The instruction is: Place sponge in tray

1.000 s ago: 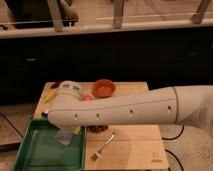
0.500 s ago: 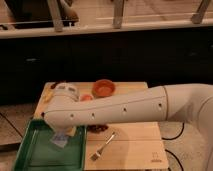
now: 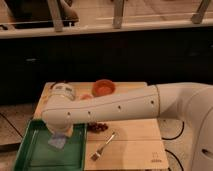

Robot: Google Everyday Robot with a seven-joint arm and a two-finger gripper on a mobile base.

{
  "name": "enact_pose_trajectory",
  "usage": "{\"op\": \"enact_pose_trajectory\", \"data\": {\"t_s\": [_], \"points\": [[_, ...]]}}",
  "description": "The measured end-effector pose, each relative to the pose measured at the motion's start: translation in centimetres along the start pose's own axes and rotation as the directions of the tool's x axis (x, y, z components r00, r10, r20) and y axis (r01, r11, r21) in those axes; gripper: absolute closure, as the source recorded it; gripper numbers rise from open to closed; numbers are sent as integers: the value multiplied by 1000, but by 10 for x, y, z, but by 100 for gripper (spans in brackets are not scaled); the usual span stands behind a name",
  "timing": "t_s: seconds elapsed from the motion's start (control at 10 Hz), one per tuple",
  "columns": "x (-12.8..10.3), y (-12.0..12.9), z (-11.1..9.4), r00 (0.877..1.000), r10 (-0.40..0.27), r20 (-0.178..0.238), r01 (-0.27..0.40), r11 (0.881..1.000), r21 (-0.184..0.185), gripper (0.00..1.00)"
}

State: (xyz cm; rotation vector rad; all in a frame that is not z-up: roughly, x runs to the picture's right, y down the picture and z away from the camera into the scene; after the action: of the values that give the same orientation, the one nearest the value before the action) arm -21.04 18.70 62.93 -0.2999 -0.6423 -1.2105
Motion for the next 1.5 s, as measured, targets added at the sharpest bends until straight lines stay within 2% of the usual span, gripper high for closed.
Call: {"op": "enact_pose_trajectory", "data": {"t_s": [0.7,0.9,1.1,1.2,1.3,1.5], "points": [[-8,-7,22,997,-59,55,59,998,7,97],[-10,-9,27,994,-80,72,80,997,10,91],[-12,-11,32,991,-101,87,100,995,16,90],[-13,-11,33,990,-107,92,106,994,18,88],[-14,-13,35,988,-119,101,117,993,21,79],[-16,-16,39,984,-139,114,138,990,24,70]]}}
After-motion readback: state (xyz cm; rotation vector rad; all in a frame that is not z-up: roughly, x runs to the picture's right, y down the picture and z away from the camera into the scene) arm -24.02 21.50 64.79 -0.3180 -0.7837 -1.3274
